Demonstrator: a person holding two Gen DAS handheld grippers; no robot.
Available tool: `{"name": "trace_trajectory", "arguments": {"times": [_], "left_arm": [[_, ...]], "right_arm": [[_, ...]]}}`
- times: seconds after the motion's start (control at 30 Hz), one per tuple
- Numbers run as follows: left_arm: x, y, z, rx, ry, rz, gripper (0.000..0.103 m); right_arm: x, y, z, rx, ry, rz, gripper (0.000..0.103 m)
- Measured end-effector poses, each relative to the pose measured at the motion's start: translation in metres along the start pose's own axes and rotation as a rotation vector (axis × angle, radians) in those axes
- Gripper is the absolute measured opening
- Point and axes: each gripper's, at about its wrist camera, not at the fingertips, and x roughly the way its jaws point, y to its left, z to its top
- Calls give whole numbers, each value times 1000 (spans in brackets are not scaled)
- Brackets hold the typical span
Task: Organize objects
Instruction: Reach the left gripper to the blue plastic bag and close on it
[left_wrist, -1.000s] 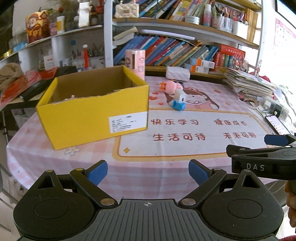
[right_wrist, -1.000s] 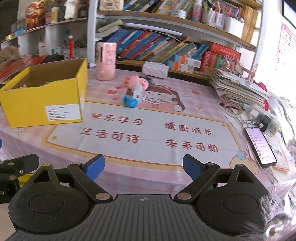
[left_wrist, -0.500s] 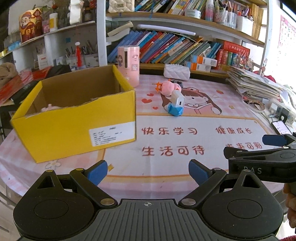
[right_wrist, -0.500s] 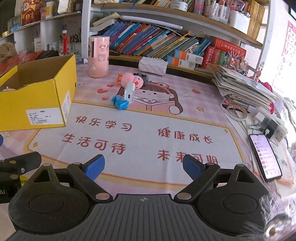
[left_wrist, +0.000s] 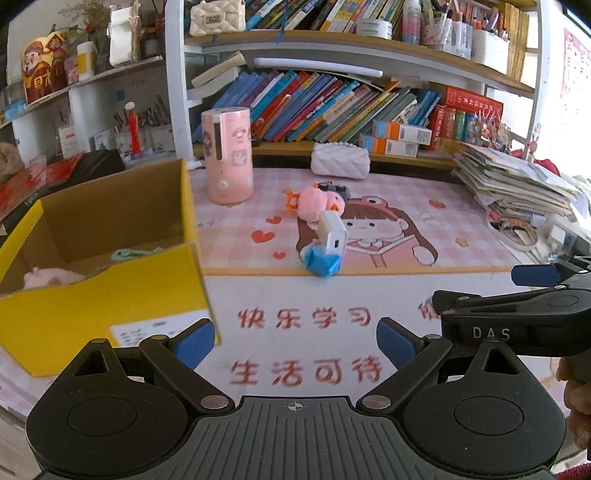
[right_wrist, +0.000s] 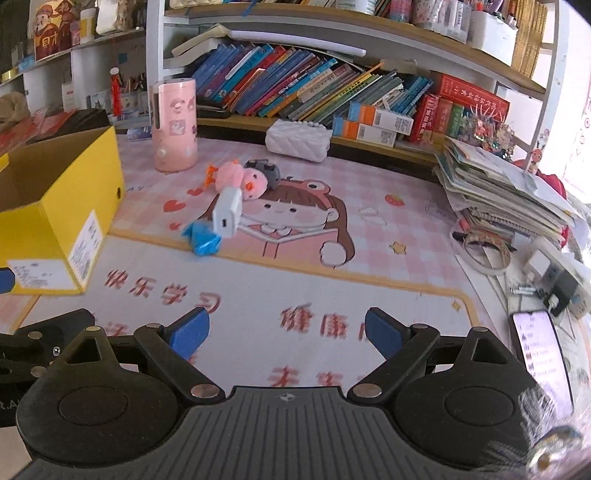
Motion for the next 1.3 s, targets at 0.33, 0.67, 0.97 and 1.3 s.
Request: {"name": "trace_trajectory", "arguments": {"times": [0.33,0.67,0.97,1.3], "left_arm": [[26,-31,21,-24,6,18,96],[46,-47,33,-40,26,46,96],[60,-52,39,-59,39,43,96],[79,-52,41,-81,76,35,96]], "right_arm": [[27,-42,23,8,-13,40,91],[52,-63,36,2,-8,88,91],[69,-71,42,12,4,105,91],[80,-78,46,50,16,108,93]]}}
